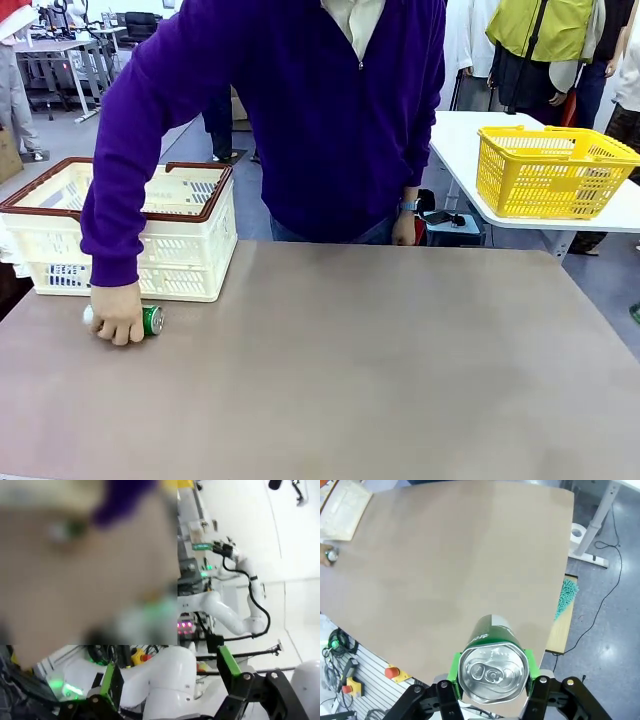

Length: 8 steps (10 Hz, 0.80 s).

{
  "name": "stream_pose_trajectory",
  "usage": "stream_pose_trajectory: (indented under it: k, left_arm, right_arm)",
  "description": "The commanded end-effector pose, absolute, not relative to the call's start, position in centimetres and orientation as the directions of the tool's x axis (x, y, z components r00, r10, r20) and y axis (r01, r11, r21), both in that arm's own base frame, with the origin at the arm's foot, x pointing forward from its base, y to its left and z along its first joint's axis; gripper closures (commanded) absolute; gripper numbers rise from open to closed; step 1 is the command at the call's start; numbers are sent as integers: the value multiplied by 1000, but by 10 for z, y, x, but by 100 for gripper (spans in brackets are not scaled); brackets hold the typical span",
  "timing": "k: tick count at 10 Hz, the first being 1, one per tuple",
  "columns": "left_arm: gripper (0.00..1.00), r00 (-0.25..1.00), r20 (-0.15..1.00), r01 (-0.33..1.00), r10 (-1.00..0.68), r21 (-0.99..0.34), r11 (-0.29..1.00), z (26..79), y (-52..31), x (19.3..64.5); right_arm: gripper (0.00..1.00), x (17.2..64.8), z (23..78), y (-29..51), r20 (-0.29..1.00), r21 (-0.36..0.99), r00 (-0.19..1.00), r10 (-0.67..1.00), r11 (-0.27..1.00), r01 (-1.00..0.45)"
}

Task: Place the drinks into the Shopping basket.
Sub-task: Pick up one drink and place it into the Shopping basket.

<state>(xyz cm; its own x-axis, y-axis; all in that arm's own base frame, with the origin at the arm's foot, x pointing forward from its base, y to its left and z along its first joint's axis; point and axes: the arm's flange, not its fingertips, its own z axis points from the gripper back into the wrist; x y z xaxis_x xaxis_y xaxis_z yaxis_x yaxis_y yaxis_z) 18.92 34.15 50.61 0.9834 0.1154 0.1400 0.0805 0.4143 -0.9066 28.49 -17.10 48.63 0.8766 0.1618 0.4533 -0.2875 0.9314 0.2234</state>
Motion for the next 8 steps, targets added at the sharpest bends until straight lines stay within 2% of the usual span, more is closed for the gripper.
stream_pose_trajectory:
  k: [1, 3, 5, 8]
  left_arm:
    - [0, 974, 89, 4, 209, -927, 376, 507, 383, 165]
    - [0, 964, 101, 3, 248, -930, 367, 505, 394, 153]
    - [0, 968, 150, 65, 202, -925, 374, 511, 377, 158]
    - [0, 977, 142, 73, 156, -922, 381, 508, 368, 170]
  right_arm:
    - [100, 284, 461, -152, 500, 216, 842, 204, 912, -349]
    - [100, 286, 461, -135, 491, 218, 839, 233, 900, -378]
    - [100, 301, 468, -93, 509, 198, 799, 320, 860, -471]
    - [100, 327, 488, 70, 585, 137, 619, 524, 688, -712]
